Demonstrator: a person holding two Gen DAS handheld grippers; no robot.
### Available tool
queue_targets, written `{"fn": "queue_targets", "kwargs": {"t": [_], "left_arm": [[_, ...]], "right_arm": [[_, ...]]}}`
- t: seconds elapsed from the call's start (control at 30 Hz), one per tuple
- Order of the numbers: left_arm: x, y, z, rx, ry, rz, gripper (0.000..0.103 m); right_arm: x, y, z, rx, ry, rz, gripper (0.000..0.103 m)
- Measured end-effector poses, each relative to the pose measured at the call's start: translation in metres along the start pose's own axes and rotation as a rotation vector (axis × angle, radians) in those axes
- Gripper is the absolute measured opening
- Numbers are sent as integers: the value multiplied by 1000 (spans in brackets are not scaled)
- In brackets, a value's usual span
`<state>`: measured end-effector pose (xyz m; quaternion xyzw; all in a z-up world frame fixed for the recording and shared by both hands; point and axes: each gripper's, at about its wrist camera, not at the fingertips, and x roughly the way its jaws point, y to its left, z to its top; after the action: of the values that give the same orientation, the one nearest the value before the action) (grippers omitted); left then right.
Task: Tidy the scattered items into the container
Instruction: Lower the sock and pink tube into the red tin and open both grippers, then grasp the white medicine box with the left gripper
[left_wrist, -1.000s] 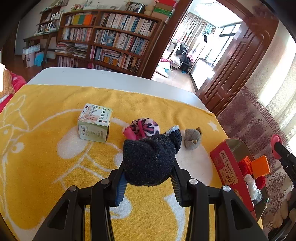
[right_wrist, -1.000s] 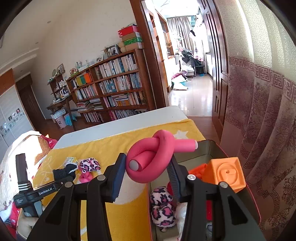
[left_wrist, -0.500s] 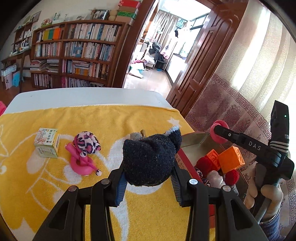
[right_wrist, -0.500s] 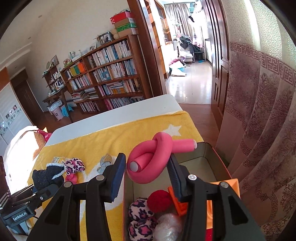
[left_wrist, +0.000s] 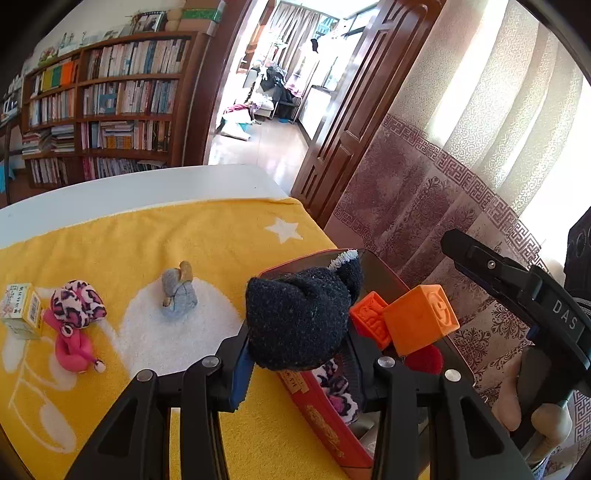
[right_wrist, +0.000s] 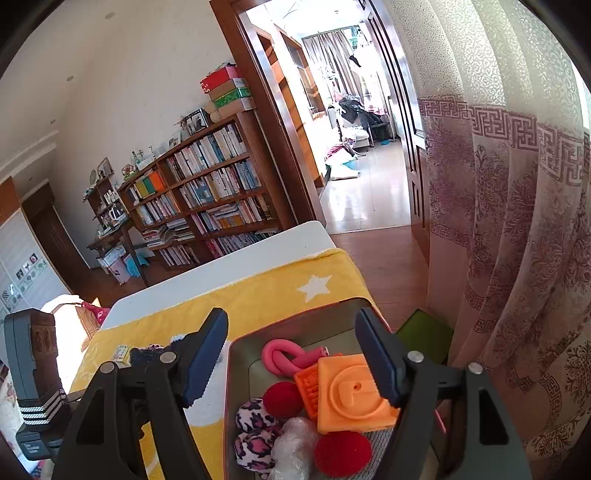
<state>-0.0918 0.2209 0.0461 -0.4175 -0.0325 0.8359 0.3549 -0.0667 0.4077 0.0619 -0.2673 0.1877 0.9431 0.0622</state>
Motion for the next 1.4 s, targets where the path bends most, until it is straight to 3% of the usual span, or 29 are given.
{"fn": "queue_targets", "kwargs": {"t": [0.2,0.27,0.3,0.33,0.7,1.03,1.4], "left_arm": [[37,-22,15,-6,21,-43,44],[49,-24,19,-27,20,-39,53],[53,-23,21,-43,22,-31,71],[55,-22,22,-60,20,-25,81],[31,9,12,-109,4,48,81],[-11,65,-4,-194,-35,138,81],[-76,154,-22,-335,-105,239,81]], "right_arm": [[-12,-12,0,8,-24,-6,75],[-15,-17,0,18,-29,-10,75],[-17,-20,0,25,-31,-11,75],[-18,-23,-1,33,-33,-12,75],[-20,-24,-7,64,-29,12,75],[-12,24,-15,-5,1,58,75],[14,94,-32,-107,74,124,75]]}}
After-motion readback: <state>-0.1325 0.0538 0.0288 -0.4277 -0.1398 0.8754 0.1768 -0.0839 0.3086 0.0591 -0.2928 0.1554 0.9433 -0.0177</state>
